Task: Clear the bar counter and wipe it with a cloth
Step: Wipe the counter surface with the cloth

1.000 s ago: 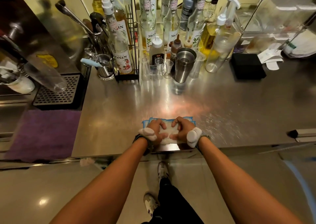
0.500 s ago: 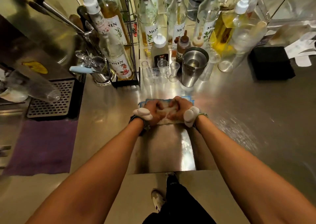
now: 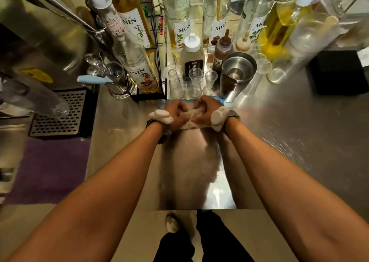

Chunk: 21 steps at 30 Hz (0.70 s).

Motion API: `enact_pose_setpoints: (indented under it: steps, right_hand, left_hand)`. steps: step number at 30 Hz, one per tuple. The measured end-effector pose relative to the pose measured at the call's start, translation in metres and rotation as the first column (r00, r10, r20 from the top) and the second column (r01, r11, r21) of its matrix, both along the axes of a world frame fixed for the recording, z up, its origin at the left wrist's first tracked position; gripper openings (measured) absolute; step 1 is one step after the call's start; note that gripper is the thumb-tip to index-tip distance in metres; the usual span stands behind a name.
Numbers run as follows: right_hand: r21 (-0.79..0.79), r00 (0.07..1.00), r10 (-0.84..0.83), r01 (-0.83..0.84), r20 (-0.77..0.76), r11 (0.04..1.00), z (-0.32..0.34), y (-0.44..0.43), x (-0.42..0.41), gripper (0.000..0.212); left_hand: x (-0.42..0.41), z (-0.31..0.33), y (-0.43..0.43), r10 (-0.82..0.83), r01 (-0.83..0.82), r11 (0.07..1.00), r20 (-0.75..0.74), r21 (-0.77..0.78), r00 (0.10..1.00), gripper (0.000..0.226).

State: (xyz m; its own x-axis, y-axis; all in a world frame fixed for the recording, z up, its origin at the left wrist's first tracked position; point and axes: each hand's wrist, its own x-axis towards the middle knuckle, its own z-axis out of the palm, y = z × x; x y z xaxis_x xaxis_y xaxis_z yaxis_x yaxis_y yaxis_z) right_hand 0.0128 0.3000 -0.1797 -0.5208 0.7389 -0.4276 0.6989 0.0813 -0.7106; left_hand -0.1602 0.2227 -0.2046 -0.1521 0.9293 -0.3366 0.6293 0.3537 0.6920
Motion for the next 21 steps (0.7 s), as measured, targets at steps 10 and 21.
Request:
enact_pose_setpoints:
  steps: [10,21]
  right_hand:
    - [-0.019,0.998,-0.002,0.003,0.056,1.000,-0.001,-0.060,-0.003,0.051]
    - [0.019,0.999,-0.027,0.027,0.036,0.999,-0.008,-0.184,-0.004,0.052]
  left_hand:
    - [0.002,-0.004,-0.058,0.025,-0.024,0.999,-0.013,0.021,1.000,0.025]
    - [-0.004,-0.007,-0.183,-0.057,0.057,0.998,-0.038,0.014,0.998,0.030]
